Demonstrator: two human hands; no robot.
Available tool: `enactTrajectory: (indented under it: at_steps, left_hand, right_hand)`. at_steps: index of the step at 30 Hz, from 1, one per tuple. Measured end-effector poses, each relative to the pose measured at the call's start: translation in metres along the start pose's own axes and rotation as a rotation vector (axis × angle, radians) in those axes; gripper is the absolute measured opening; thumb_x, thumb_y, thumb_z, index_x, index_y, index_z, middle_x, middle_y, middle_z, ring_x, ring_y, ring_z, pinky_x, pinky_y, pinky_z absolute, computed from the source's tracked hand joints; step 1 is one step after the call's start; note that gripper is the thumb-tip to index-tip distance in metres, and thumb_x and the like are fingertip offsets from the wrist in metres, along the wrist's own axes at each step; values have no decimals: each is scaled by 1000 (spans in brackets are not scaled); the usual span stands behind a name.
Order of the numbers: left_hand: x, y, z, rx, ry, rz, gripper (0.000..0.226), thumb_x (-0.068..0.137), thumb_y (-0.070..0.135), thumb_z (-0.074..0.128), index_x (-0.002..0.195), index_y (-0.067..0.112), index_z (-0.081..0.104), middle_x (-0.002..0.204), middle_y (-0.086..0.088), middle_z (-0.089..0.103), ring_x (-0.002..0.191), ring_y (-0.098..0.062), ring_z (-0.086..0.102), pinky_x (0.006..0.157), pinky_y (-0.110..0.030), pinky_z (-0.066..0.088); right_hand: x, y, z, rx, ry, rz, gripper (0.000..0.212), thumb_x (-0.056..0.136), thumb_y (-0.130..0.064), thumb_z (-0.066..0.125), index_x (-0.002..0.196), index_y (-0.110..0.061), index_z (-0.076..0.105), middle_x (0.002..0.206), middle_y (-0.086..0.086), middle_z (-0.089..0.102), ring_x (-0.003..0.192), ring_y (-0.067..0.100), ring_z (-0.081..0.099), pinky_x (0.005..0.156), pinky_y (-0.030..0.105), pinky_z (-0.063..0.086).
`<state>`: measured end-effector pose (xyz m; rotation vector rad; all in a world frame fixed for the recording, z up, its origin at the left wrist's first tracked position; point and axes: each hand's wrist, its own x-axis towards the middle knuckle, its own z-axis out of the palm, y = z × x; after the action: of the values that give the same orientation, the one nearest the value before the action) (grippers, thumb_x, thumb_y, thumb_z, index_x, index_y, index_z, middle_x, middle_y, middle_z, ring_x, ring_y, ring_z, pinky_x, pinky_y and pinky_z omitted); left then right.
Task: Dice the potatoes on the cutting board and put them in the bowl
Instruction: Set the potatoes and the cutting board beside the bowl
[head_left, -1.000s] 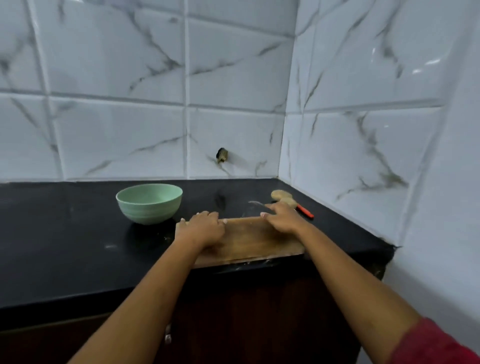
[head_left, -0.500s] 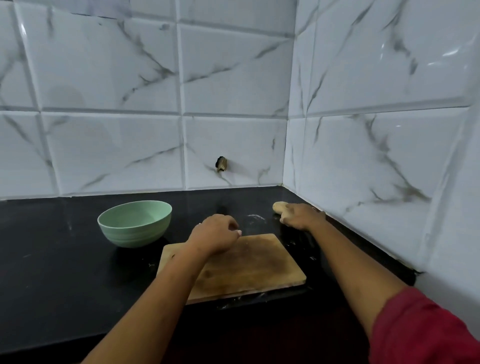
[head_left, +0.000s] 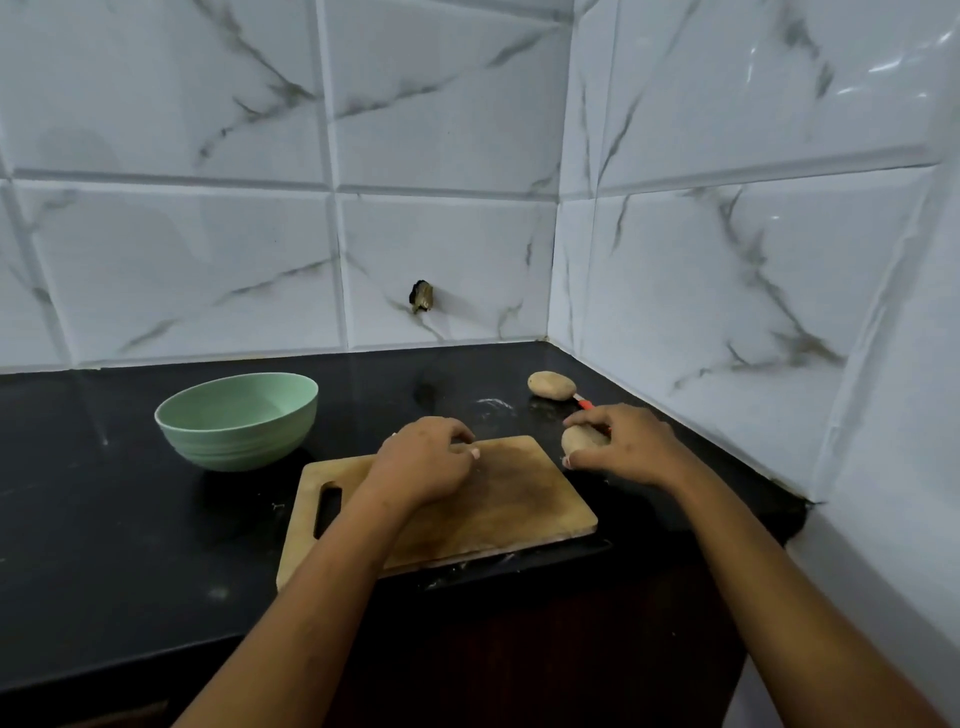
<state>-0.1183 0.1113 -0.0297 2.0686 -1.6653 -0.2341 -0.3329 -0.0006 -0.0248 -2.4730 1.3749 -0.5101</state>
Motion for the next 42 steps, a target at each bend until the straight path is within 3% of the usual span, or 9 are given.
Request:
enactTrajectory:
  at_steps: [3,6,9,12,16,20,31,37,42]
  left_hand:
    - [-2,1,3,7,-5,-10,28,95,36,50,119,28,59,130,5,54,118,-16,50,109,-47,35]
    - [-1,-1,1,8,2,-6,28,95,37,50,119,28,58,131,5,54,118,-16,50,108,-47,36]
    - [1,-3,-4,22,20,2,29,94,37,51,121,26,58,132,4,54,120,-16,49,107,-46,37]
    - [5,-2,-7,35,31,4,30,94,37,52,121,26,57,132,3,54,121,-16,49,108,-45,37]
    - [10,-4,-9,25,23,-11,31,94,38,53,122,26,57,134,4,53,122,-16,48,109,-45,36]
    - [12,-12,-11,17,26,-40,31,94,37,53,123,26,56,135,4,51,124,-15,46,110,-43,35]
    - [7,-19,-14,-51,78,-35,33,95,34,54,127,26,54,139,5,48,127,-14,43,108,-34,35]
    - [-9,-20,-14,-126,121,-31,50,94,34,55,141,29,38,142,3,45,130,-17,41,110,-37,34]
    - [-31,-18,-8,-376,110,-15,72,87,40,63,147,33,23,142,3,45,131,-17,41,108,-37,37]
  right_hand:
    - [-4,2,3,-41,-91,15,51,73,-59,69,120,-47,57,148,-9,40,128,17,44,103,42,30]
    - [6,2,-3,102,-44,5,52,67,-72,64,109,-42,65,133,-7,57,118,15,53,104,43,37]
    - [36,-4,-15,239,69,3,31,84,-45,68,108,-25,70,116,-3,64,110,16,57,95,34,45]
    - [75,-8,-12,197,109,43,15,85,-32,65,99,-32,67,122,-6,62,117,16,53,101,37,41]
    - [119,-8,4,-35,-20,124,53,87,-33,59,138,-30,47,145,-1,46,132,24,42,108,44,33]
    - [150,5,17,-228,-165,143,74,88,-45,61,151,-31,23,154,1,33,140,29,30,112,48,26]
    - [153,2,18,-231,-56,40,49,80,-38,69,118,-25,40,115,0,59,109,22,53,91,41,30]
    - [96,-44,6,189,7,-120,57,76,-36,75,124,-22,48,109,4,61,95,18,57,79,31,45]
    - [26,-92,14,246,-20,-212,58,72,-47,76,115,-33,41,93,-2,65,86,12,60,70,28,44]
